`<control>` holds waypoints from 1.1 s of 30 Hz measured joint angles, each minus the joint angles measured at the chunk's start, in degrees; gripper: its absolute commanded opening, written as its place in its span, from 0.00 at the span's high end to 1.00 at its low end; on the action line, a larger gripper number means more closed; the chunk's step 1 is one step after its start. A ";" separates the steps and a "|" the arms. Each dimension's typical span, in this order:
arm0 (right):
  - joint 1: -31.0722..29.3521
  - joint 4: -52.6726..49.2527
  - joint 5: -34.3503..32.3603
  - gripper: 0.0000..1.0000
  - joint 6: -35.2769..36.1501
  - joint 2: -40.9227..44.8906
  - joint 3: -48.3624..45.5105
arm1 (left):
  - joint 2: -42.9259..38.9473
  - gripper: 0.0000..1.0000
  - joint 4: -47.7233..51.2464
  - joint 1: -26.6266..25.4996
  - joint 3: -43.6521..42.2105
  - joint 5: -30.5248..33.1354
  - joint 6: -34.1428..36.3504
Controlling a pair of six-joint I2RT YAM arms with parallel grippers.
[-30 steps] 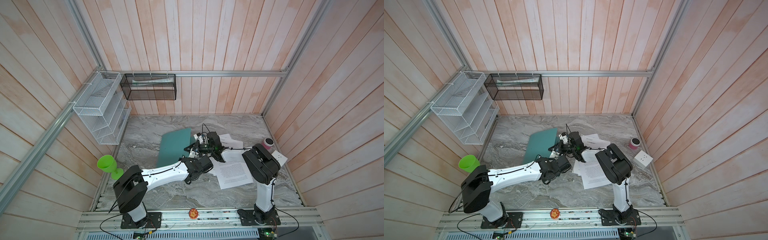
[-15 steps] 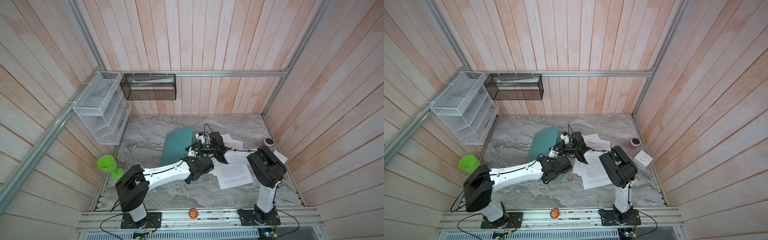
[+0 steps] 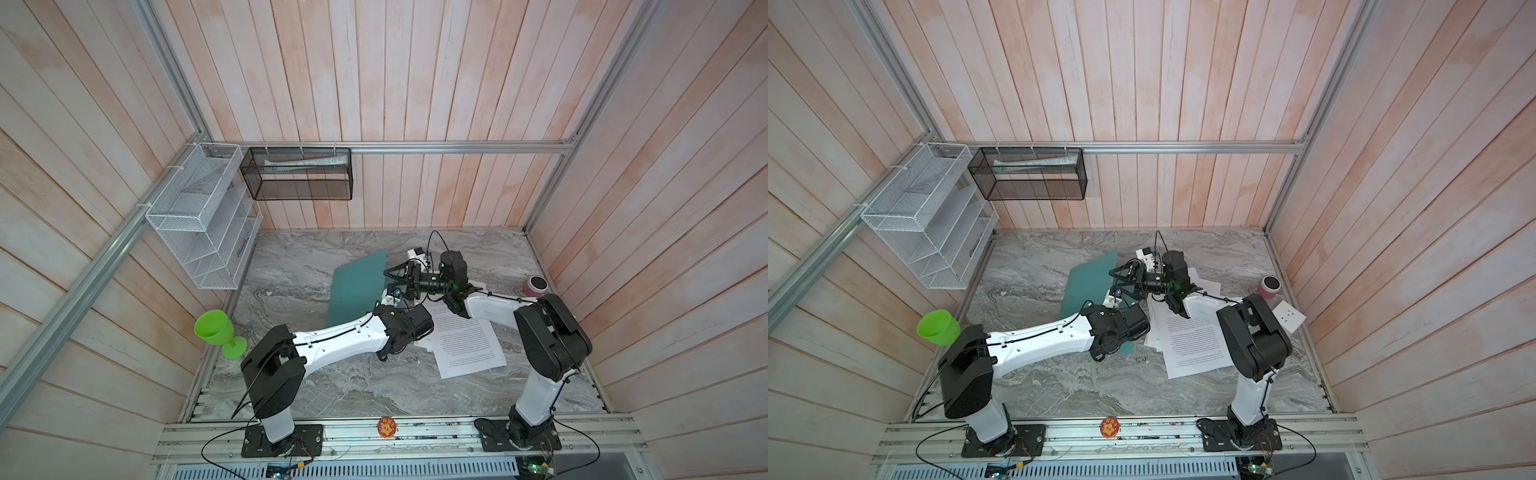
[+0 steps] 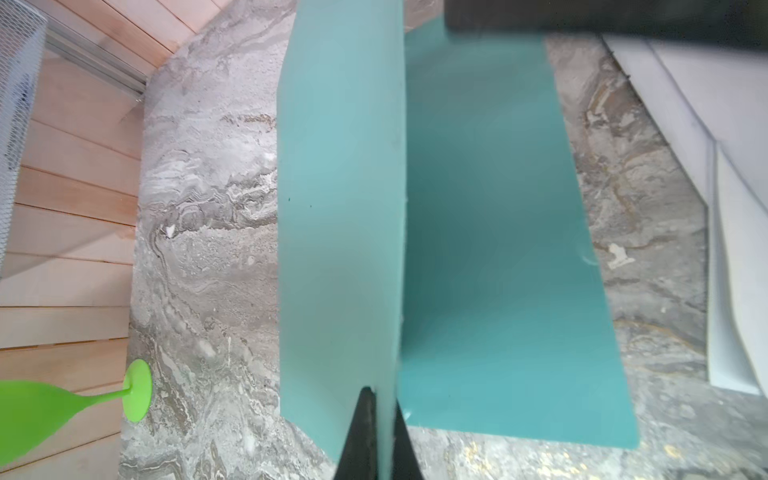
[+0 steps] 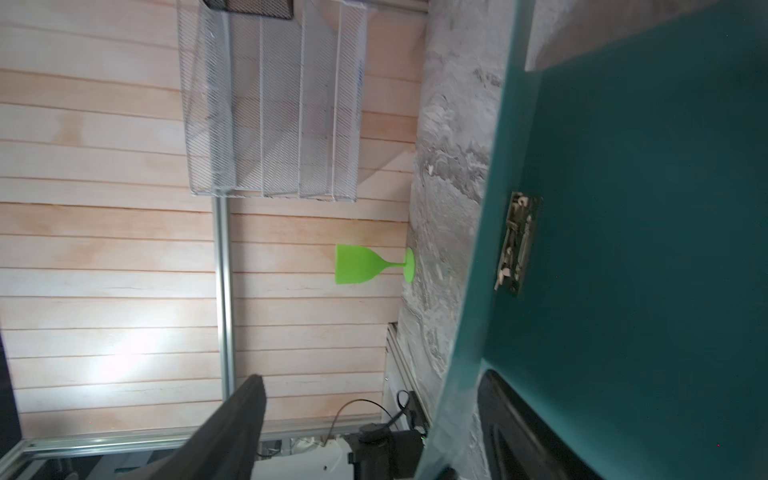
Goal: Put the files into the folder
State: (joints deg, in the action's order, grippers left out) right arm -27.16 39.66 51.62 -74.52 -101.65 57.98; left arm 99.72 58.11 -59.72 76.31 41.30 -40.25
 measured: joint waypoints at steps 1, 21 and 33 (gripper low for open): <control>1.20 0.48 0.20 0.19 -0.02 1.60 -0.28 | -0.11 1.00 -0.02 0.00 0.35 -0.66 -0.13; 4.57 -4.98 -2.23 0.47 8.96 4.70 -5.86 | -17.92 1.00 -10.91 3.98 -6.01 -14.69 -3.67; -7.17 -14.47 -7.21 0.47 14.82 -4.66 4.22 | -40.11 0.70 -21.44 14.91 -24.76 -22.88 -9.81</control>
State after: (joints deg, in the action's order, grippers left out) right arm -34.33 25.19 44.40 -59.70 -106.30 62.19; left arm 59.61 36.67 -44.82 51.55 18.41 -50.06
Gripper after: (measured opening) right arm 0.530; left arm 0.139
